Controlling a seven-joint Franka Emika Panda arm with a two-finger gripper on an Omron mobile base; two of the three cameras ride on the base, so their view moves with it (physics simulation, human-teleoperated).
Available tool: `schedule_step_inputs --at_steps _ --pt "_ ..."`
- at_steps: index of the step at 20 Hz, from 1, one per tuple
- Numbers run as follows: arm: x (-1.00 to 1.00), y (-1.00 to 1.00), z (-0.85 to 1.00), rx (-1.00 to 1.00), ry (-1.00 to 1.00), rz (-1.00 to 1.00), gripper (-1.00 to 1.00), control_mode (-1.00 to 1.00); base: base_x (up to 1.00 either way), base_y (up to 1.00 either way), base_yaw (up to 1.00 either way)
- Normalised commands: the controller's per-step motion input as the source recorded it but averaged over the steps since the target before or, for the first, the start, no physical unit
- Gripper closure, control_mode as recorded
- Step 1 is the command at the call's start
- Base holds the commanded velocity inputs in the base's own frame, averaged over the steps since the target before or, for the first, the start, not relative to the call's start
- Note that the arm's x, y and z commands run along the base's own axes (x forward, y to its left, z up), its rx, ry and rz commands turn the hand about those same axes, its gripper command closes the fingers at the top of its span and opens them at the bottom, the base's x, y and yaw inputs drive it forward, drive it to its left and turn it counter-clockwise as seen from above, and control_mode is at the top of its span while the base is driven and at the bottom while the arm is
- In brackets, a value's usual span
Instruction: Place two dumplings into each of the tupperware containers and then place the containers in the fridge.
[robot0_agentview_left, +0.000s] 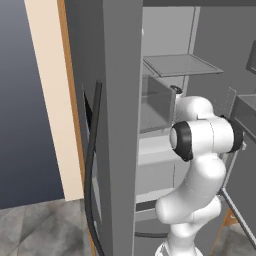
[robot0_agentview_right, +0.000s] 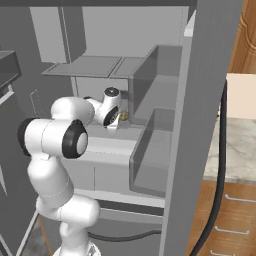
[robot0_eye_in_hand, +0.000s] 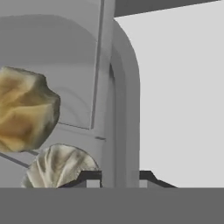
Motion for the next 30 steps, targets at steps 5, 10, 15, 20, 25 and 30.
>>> schedule_step_inputs --at_steps 5,10,15,20,25,30 --pt "0.58 0.00 -0.05 0.00 0.00 0.00 1.00 -1.00 0.00 0.00 0.00" --pt "0.22 0.01 -0.04 0.00 -0.03 0.00 -1.00 -1.00 0.00 0.00 0.00" --pt "-0.07 0.00 -0.24 0.00 -0.26 0.00 -1.00 -1.00 0.00 0.00 0.00" --pt "-0.17 0.00 0.06 0.03 -0.31 0.00 -1.00 -1.00 0.00 0.00 0.00" --pt "-0.40 -0.23 0.65 0.04 0.09 -0.03 -1.00 -1.00 0.00 0.00 0.00" --pt "-0.21 -0.13 0.80 0.02 0.18 -0.04 -1.00 -1.00 0.00 0.00 0.00"
